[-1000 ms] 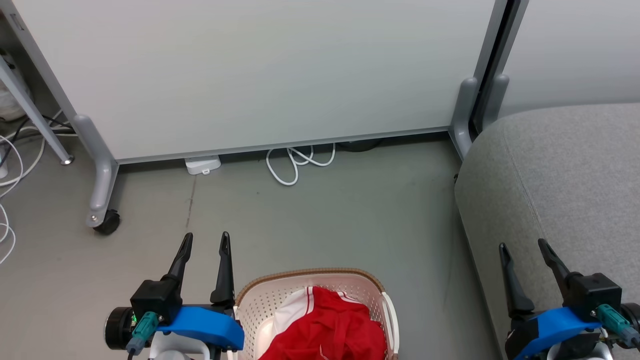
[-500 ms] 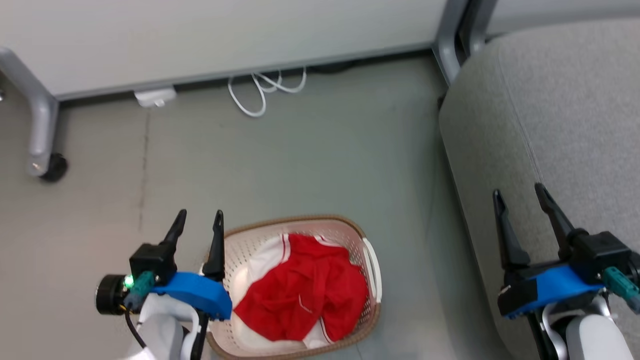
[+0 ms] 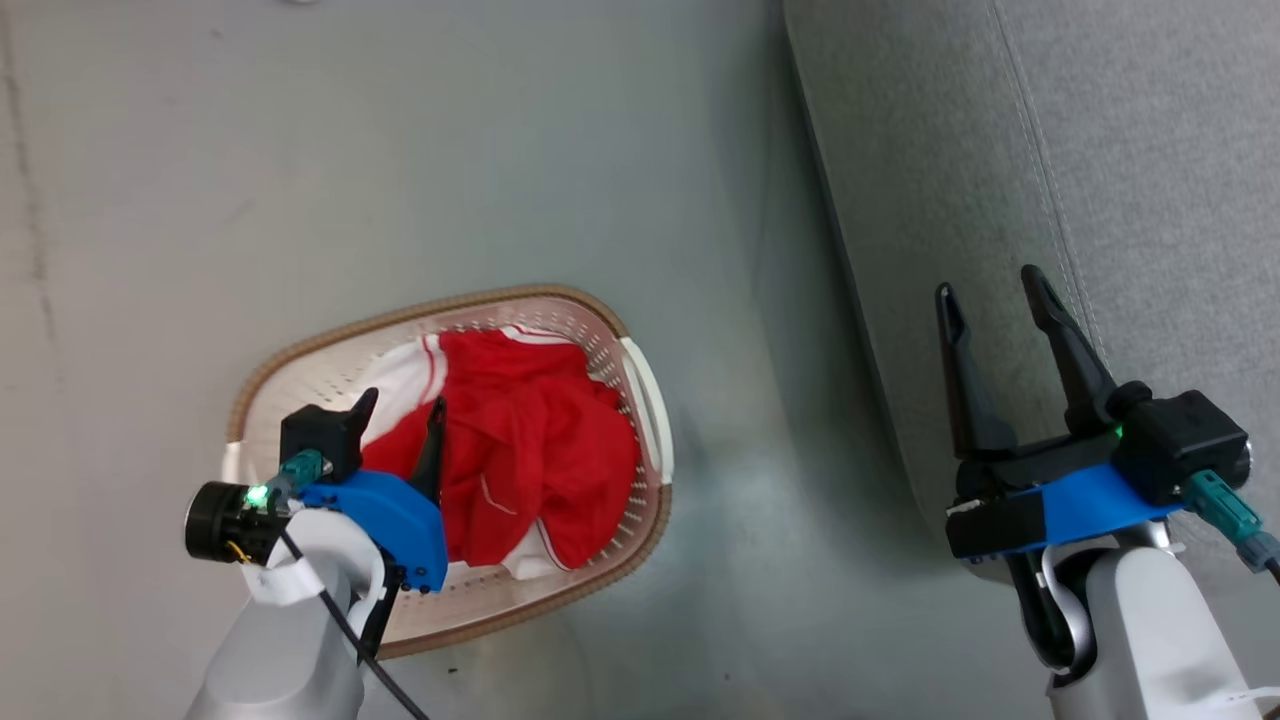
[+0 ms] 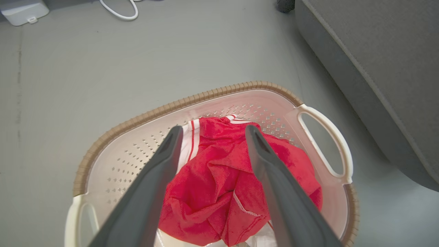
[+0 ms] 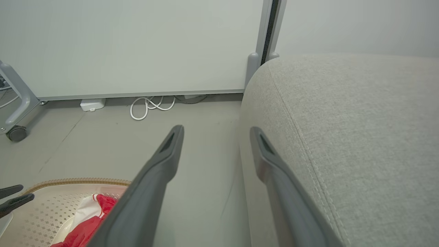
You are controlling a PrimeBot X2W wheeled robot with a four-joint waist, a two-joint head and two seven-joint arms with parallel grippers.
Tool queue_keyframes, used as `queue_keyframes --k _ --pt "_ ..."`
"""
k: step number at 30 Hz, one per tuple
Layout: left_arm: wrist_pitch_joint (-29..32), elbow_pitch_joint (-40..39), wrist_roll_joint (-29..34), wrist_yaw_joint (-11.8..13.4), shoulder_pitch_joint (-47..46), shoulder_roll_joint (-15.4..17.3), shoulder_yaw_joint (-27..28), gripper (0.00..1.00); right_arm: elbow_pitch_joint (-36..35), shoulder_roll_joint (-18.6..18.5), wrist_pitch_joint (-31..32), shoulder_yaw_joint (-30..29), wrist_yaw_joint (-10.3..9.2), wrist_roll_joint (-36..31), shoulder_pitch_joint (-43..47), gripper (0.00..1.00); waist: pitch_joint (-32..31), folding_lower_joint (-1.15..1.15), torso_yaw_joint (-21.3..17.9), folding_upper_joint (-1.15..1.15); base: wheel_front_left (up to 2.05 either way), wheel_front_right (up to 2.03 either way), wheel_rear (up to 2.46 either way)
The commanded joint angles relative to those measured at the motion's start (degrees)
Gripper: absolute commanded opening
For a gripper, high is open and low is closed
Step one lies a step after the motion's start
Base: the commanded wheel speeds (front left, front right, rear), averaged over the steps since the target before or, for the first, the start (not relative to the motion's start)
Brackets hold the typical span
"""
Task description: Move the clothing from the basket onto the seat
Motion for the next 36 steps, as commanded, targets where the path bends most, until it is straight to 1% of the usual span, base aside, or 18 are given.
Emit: queue_keyframes --k 1,5,9,13,19,24,29,30,31,32,36 --pt "0.63 0.41 -0.82 -0.35 -1.67 0.39 -0.57 1.0 0.31 0.13 -0.52 0.48 0.01 0.48 -1.21 1.0 4.27 -0.02 -3.57 0.0 0.0 0.0 0.0" --pt "3.49 1.71 -4.66 -0.29 -3.32 0.84 -4.96 1.0 2.02 0.11 -1.89 2.07 0.01 2.62 -2.35 1.0 6.6 -0.02 -5.15 0.0 0.0 0.0 0.0" --pt "6.53 3.29 -7.95 -0.3 -5.14 1.9 -7.18 1.0 3.42 0.13 -3.17 3.95 0.01 4.05 -3.97 1.0 8.85 -0.02 -6.73 0.0 0.0 0.0 0.0" --pt "7.59 5.25 -9.4 -0.29 -6.9 2.42 -6.63 1.0 4.25 0.13 -3.95 6.56 0.01 6.44 -5.46 1.0 10.97 -0.02 -8.44 0.0 0.0 0.0 0.0" --pt "9.42 7.92 -10.43 0.74 -8.79 2.16 -6.15 1.0 4.92 0.11 -4.59 9.82 0.01 8.79 -7.32 1.0 13.2 -0.02 -10.23 0.0 0.0 0.0 0.0" --pt "11.97 10.13 -11.15 2.24 -9.53 1.99 -5.93 1.0 4.5 0.12 -4.61 10.24 0.01 9.89 -7.66 1.0 14.41 -0.02 -11.03 0.0 0.0 0.0 0.0" --pt "13.83 11.53 -11.65 3.12 -9.84 1.79 -5.89 1.0 4.08 0.12 -4.61 9.93 0.01 10.32 -7.69 1.0 14.89 -0.02 -11.43 0.0 0.0 0.0 0.0" --pt "13.9 11.64 -11.78 3.17 -9.97 1.8 -5.88 0.46 4.05 0.12 -4.61 9.86 0.01 10.35 -7.7 1.0 14.92 -0.02 -11.44 0.0 0.0 0.0 0.0" --pt "13.93 11.75 -11.88 3.2 -10.06 1.8 -5.95 0.14 4.04 0.12 -4.62 9.8 0.01 10.35 -7.72 1.0 14.94 -0.02 -11.42 0.0 0.0 0.0 0.0" --pt "13.98 11.82 -11.94 3.12 -10.15 1.77 -6.07 0.0 4.05 0.12 -4.62 9.73 0.01 10.37 -7.7 1.0 14.95 -0.02 -11.39 0.0 0.0 0.0 0.0" --pt "13.57 11.8 -11.94 2.54 -10.43 1.72 -6.56 0.0 4.15 0.12 -4.62 9.54 0.01 9.96 -7.84 1.0 14.91 -0.02 -11.12 0.0 0.0 0.0 0.0"
